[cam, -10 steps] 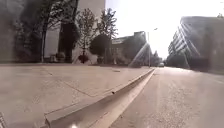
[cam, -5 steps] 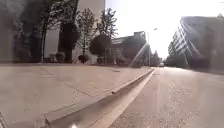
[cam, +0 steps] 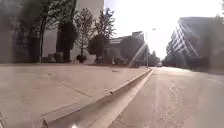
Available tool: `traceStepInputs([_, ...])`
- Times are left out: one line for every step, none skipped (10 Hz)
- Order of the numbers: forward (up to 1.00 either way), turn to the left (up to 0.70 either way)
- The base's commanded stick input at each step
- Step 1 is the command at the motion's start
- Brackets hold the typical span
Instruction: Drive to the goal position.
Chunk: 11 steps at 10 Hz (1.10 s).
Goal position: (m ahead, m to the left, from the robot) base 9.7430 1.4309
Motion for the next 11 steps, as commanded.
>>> traceStepInputs([0.0,-0.45])
traceStepInputs([0.0,-0.45])
traceStepInputs([0.0,-0.45])
traceStepInputs([0.0,-0.45])
traceStepInputs([0.0,-0.45])
traceStepInputs([0.0,-0.45])
traceStepInputs([0.0,-0.45])
traceStepInputs([0.0,-0.45])
traceStepInputs([0.0,-0.45])
traceStepInputs([0.0,-0.45])
traceStepInputs([0.0,-0.45])
